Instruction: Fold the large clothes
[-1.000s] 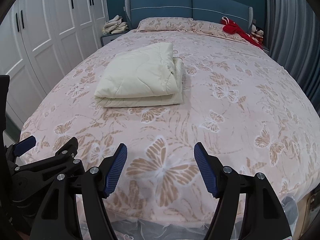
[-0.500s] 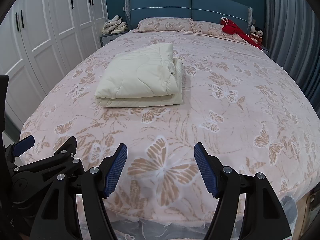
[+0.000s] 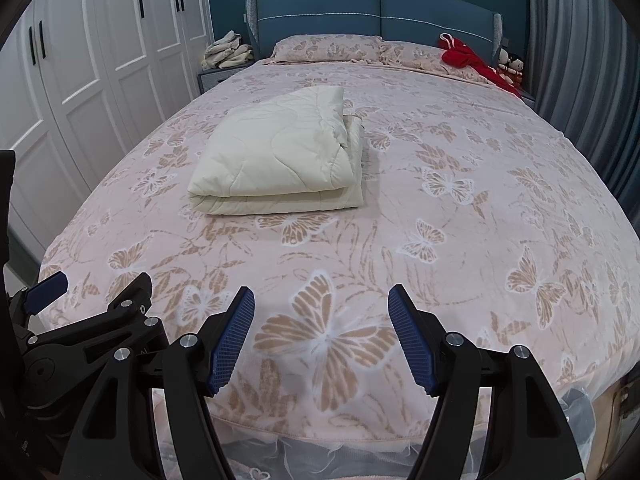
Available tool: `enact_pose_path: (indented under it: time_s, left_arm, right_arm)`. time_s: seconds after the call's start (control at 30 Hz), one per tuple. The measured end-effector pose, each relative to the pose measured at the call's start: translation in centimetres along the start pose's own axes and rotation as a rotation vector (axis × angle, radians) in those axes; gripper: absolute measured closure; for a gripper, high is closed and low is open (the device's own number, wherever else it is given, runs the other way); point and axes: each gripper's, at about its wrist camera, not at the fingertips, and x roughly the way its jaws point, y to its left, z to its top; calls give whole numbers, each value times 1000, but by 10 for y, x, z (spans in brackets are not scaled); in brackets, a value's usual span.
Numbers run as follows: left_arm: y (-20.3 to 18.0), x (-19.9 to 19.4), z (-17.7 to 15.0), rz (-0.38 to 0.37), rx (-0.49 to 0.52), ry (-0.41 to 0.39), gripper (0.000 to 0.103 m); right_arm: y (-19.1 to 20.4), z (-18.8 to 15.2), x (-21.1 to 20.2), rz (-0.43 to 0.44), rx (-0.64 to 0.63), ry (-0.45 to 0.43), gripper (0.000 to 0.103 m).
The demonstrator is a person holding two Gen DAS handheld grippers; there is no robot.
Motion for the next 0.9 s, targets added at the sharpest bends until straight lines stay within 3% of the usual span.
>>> enact_pose_path:
  time_s: [0.8, 0.9]
  left_arm:
    - [0, -1, 0, 8, 3, -5, 12]
    - [1, -2, 0, 7, -2, -6, 12]
  right_arm:
    - [-3, -2, -2, 0, 11, -20, 35]
    - [-5, -3, -5, -4, 33, -44, 30]
